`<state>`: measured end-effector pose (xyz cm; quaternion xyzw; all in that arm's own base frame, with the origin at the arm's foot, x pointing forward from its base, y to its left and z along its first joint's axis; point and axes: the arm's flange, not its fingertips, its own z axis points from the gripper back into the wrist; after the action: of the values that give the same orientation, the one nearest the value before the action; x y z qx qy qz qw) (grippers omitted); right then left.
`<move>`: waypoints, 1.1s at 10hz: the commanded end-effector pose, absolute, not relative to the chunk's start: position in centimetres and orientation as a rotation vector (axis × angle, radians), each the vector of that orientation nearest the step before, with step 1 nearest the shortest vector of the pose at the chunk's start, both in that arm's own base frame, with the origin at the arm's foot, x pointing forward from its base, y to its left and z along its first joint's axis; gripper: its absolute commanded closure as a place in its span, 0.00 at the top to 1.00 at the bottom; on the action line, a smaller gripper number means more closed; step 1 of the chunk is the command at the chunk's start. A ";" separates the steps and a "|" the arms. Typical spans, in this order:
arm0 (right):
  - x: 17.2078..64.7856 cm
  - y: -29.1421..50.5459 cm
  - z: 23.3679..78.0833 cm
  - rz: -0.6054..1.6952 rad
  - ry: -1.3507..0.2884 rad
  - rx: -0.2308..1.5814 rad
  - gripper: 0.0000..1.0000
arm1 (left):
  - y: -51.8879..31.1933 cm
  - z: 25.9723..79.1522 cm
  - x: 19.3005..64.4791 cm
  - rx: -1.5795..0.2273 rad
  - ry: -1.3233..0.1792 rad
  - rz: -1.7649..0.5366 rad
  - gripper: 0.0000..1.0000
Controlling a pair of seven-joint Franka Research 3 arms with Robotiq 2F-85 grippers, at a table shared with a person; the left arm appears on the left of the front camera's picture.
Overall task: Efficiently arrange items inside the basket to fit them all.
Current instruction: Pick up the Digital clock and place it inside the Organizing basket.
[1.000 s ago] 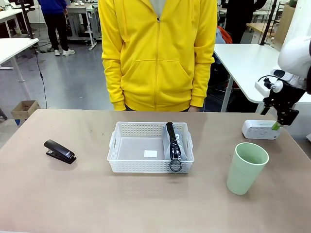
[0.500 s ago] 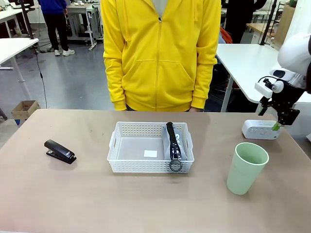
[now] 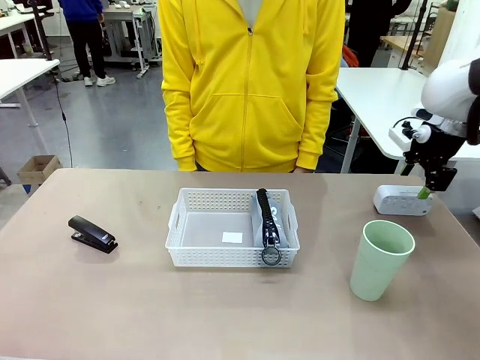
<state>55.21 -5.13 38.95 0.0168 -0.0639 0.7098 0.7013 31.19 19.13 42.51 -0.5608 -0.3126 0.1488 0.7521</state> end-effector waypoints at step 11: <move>60.5 -3.6 33.1 1.491 0.042 0.055 1.00 | 19.0 42.5 31.3 -1.235 -0.710 0.309 1.00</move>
<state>59.59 -3.70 32.71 0.0225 -0.0016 0.6851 0.7281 31.19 19.13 42.50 -0.5608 -0.3125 0.1489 0.7521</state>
